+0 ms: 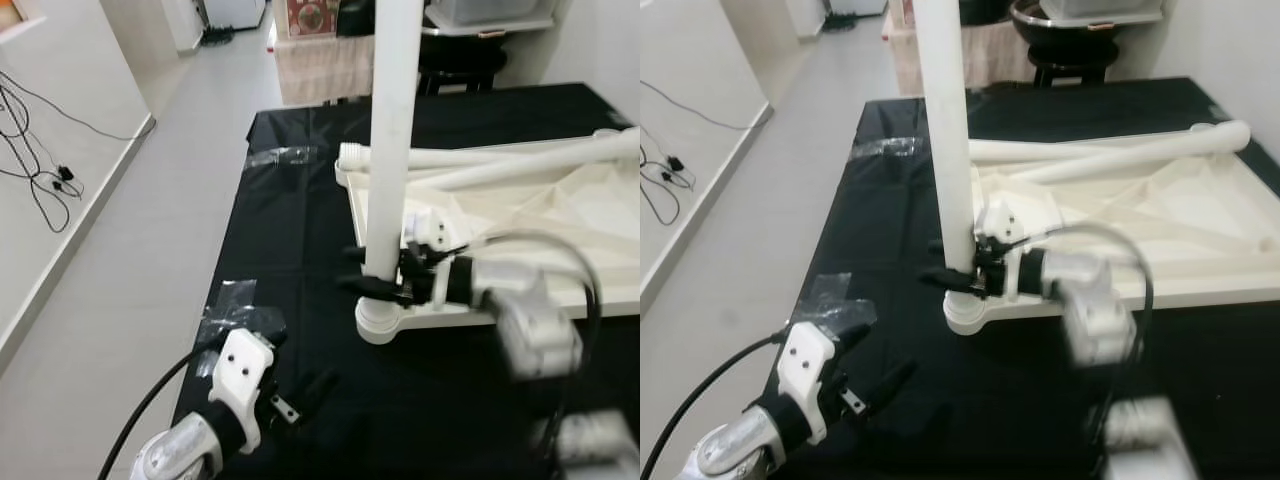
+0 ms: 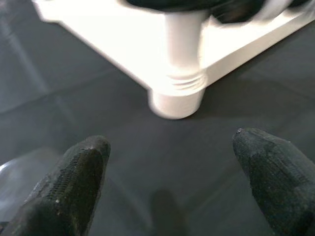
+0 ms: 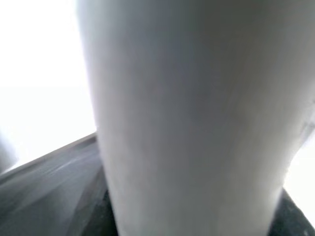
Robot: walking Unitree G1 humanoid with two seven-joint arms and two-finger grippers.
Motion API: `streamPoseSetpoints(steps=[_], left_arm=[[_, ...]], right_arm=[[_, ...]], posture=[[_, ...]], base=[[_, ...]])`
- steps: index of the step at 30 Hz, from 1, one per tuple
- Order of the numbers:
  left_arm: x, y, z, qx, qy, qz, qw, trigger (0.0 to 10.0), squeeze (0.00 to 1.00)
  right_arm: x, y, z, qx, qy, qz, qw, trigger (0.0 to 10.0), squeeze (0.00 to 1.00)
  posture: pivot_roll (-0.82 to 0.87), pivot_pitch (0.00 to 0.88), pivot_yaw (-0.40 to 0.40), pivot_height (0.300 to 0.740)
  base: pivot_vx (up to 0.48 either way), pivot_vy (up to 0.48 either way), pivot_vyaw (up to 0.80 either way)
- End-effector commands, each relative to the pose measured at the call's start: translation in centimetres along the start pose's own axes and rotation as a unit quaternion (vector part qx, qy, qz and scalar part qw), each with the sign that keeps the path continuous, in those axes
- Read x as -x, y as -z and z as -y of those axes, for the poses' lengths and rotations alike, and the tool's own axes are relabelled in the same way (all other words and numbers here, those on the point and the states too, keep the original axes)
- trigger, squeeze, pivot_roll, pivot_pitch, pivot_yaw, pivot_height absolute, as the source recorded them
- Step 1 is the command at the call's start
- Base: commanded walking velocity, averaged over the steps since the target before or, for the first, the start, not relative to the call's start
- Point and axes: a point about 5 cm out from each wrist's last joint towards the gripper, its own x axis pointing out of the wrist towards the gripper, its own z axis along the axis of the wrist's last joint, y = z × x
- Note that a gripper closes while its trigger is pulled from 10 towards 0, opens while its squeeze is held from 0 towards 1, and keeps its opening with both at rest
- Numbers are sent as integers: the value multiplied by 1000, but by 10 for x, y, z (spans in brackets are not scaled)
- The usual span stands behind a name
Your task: Building children table
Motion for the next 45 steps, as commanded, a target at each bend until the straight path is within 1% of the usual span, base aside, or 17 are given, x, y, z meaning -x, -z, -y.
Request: streamPoseSetpoints(steps=[1,4,9,10,13,14,16,17,19,20,21,22,24,25,33,34,45], left_arm=[[5,2,-3,-1,-5,-10,1000,10000,0],[5,3,-4,-3,-5,-10,1000,10000,0],[2,4,-4,-7,-1,-11,1000,10000,0],[2,3,-4,-7,-4,-9,1000,10000,0],[2,3,-4,-7,-9,-8,1000,10000,0],[2,3,-4,-7,-8,-8,1000,10000,0],[1,3,-4,-7,-6,-8,1000,10000,0],[1,3,-3,-6,-4,-9,1000,10000,0],[1,2,-4,-6,-3,-9,1000,10000,0],[1,2,-4,-6,-2,-9,1000,10000,0],[1,2,-4,-6,-2,-9,1000,10000,0],[1,2,-4,-6,-2,-9,1000,10000,0],[1,2,-4,-6,-2,-9,1000,10000,0],[1,2,-4,-5,-3,-9,1000,10000,0],[0,3,-3,-5,-3,-11,1000,10000,0],[0,3,-3,-4,-3,-11,1000,10000,0],[0,3,-1,-1,-3,-10,1000,10000,0]], right_arm=[[16,46,-11,-27,90,-133,987,0,0],[22,46,-24,7,93,-136,986,0,0],[14,43,-31,3,-27,-145,989,0,0],[13,42,-34,15,-62,-154,986,10000,0],[10,37,-35,18,-89,-149,985,10000,0],[7,31,-32,20,-113,-136,984,10000,533],[4,26,-30,20,-128,-125,984,10000,533],[0,17,-26,17,-153,-102,983,10000,1000],[-3,6,-25,25,-183,-73,980,10000,1000],[-4,-10,-25,61,-248,-26,967,10000,988],[-4,-10,-25,61,-248,-26,967,10000,988],[-4,-13,-24,79,-279,-18,957,10000,439],[-4,-13,-24,79,-279,-18,957,10000,439],[-3,-14,-24,92,-299,-19,950,10000,31],[-15,-23,-6,76,-350,-36,933,10000,0],[-19,-23,-2,69,-357,-40,931,392,0],[-19,-13,4,62,-367,-44,927,0,0]], posture=[[103,141,78,740],[85,125,86,740],[98,111,73,740],[98,111,73,740],[105,112,76,740],[100,110,82,740],[100,110,82,740],[101,112,86,740],[100,111,88,740],[100,114,91,740],[100,114,91,740],[102,114,90,740],[102,114,90,740],[106,113,89,740],[115,115,91,740],[114,117,92,740],[106,132,92,740]], base=[[0,0,0],[0,0,0],[0,0,0],[0,0,0],[0,0,0],[0,0,0],[0,0,0],[0,0,0],[0,0,0],[0,0,0],[0,0,0],[0,0,0],[0,0,0],[0,0,0],[0,0,0],[0,0,0],[0,0,0]])
